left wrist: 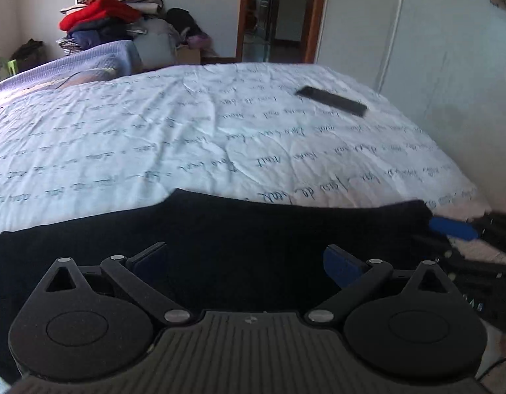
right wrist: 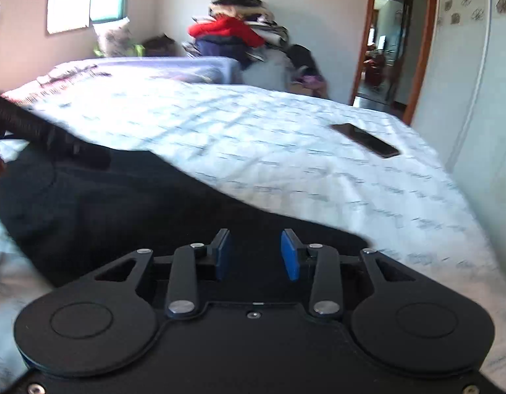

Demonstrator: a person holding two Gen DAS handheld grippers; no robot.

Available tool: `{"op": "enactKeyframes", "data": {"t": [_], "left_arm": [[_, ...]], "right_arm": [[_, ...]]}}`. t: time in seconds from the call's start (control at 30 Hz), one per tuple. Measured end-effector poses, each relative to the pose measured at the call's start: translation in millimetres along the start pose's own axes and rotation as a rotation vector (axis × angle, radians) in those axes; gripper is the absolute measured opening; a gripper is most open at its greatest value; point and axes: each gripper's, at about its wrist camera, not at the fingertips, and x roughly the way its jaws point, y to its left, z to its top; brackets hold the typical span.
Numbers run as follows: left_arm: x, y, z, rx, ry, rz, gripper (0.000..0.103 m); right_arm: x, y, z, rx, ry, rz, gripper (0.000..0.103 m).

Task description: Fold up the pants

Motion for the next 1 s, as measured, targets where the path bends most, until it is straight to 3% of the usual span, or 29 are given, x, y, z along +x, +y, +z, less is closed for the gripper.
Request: {"op": "enactKeyframes", "data": {"t": [0.1,0.17,0.23,0.33,0.43,0.6,0.67,0.77,0.87,0.93,1.0], "left_arm": [[38,-27,-12,0.069,0.061,0.017,0.097],[53,-37,-26,0.103,0.086,0.038,0.098],[49,-39,-40,0.107,0.014,0.065,0.103],[44,-42,-50,0.144,-0.056,0.074,0.103],[43,-41,-57,0.132,-0.099,0.074,0.103],[36,-46,-51,0.155,-0.08,0.089,0.102],[31,-50,-42,0.179,-0.074,0.084,0.102],[26,-54,-30,0.172,-0.136,0.071,0.102],[41,-59,-24,0.164,-0.144,0.093,0.102],[58,-61,-27,0.165,-0.096,0.131,0.103],[63,-56,-35,0.124,-0.117,0.114,0.103]], "right_arm": [[29,-26,-5,0.013,0.063,-0.054,0.037],[44,-34,-8,0.035,0.075,-0.076,0.044],[40,-38,-10,0.079,0.048,-0.106,0.053],[23,-31,-10,0.101,0.004,-0.16,0.052],[2,-18,-16,0.105,-0.024,-0.11,0.052],[1,6,-39,0.044,0.057,-0.067,0.053],[-4,5,-45,0.065,0.05,-0.061,0.053],[-5,0,-44,0.103,0.048,-0.048,0.053],[-8,-4,-35,0.139,0.023,-0.028,0.054],[-4,-6,-25,0.134,-0.007,-0.04,0.062],[6,-7,-15,0.103,-0.022,-0.069,0.068]]}}
